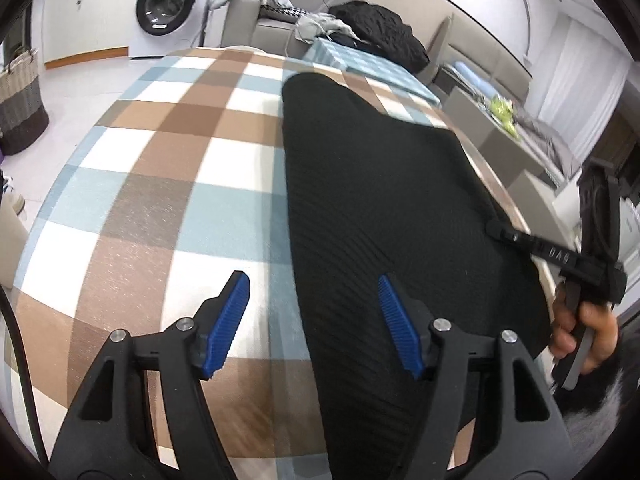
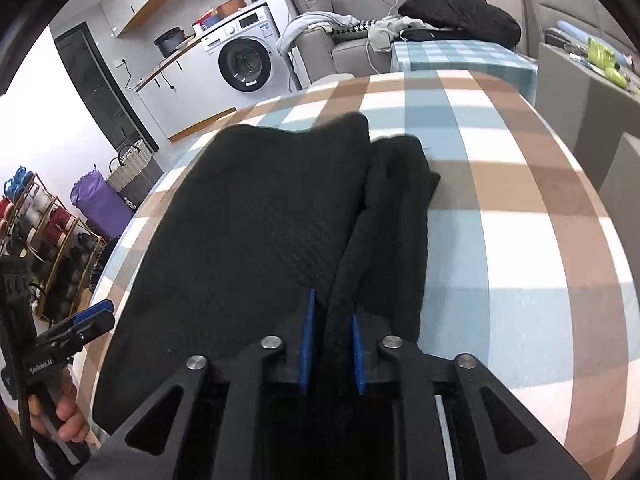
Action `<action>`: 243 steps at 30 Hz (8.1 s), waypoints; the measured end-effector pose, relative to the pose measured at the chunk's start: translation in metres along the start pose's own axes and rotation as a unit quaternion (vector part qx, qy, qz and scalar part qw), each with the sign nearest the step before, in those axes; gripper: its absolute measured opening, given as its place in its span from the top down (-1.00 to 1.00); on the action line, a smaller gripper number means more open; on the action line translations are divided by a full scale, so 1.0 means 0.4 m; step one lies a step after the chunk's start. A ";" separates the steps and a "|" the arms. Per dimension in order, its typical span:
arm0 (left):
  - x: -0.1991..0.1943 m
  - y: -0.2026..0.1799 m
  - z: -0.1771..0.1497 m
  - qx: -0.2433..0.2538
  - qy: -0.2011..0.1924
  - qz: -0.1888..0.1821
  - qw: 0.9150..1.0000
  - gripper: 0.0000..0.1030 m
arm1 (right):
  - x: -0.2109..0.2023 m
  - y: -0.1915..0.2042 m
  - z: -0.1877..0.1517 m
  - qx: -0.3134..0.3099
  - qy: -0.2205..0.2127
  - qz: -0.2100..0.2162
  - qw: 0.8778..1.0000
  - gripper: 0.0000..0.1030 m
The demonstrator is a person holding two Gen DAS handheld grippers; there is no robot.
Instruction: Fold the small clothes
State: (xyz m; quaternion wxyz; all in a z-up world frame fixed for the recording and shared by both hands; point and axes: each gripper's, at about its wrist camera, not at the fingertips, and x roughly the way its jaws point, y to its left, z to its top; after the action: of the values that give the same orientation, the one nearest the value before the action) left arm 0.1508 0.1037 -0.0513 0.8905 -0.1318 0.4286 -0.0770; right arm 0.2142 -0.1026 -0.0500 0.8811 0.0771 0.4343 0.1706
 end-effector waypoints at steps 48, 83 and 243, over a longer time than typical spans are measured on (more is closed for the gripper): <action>-0.086 -0.039 -0.119 0.058 0.003 -0.007 0.998 -0.27 | -0.034 0.009 0.092 0.002 -0.079 0.050 0.996 0.83; -0.009 -0.065 -0.116 0.070 0.028 -0.050 0.996 0.58 | -0.124 -0.041 -0.225 0.037 0.016 0.057 0.998 0.39; -0.130 -0.037 -0.137 0.107 -0.190 0.017 0.976 -0.99 | -0.232 0.083 -0.297 -0.045 -0.236 0.036 0.970 -1.00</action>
State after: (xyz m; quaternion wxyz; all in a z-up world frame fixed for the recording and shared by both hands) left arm 0.0754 0.0935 -0.0410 0.9658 -0.0405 0.2432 -0.0805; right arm 0.0600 -0.1075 -0.0447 0.9546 0.0909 0.2031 0.1982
